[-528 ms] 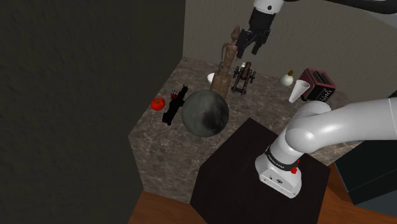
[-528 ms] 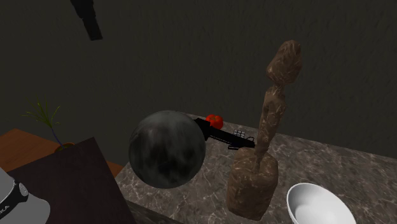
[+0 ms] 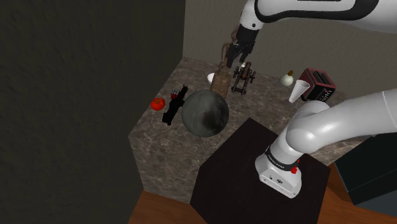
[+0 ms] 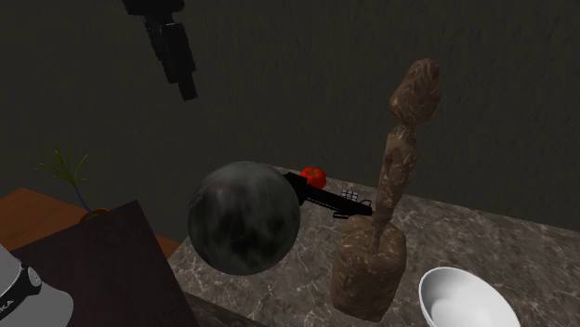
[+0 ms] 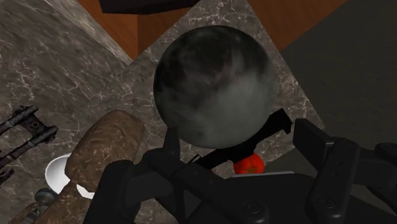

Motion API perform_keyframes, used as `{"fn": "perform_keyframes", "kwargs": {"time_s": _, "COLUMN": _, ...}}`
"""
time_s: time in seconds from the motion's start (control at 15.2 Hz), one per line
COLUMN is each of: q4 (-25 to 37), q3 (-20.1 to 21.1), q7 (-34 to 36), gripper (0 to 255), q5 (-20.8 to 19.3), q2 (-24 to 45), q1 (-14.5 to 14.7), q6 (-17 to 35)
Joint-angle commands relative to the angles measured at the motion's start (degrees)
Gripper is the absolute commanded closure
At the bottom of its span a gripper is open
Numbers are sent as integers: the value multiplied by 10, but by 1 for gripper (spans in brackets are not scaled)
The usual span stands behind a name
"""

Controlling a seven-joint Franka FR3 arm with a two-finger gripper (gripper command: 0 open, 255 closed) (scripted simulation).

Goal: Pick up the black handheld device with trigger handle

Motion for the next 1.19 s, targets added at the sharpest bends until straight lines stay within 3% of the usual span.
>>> {"fn": "perform_keyframes", "kwargs": {"time_s": 0.0, "q4": -7, "q3": -15, "q7": -26, "gripper": 0, "q5": -1, "q2": 34, "q1": 5, "q6": 42}}
{"fn": "perform_keyframes", "kwargs": {"time_s": 0.59, "q4": -5, "q3": -64, "q7": -142, "gripper": 0, "q5": 28, "q2": 202, "q1": 36, "q6": 206}}
{"fn": "perform_keyframes", "kwargs": {"time_s": 1.12, "q4": 54, "q3": -84, "q7": -272, "gripper": 0, "q5": 109, "q2": 381, "q1": 59, "q6": 314}}
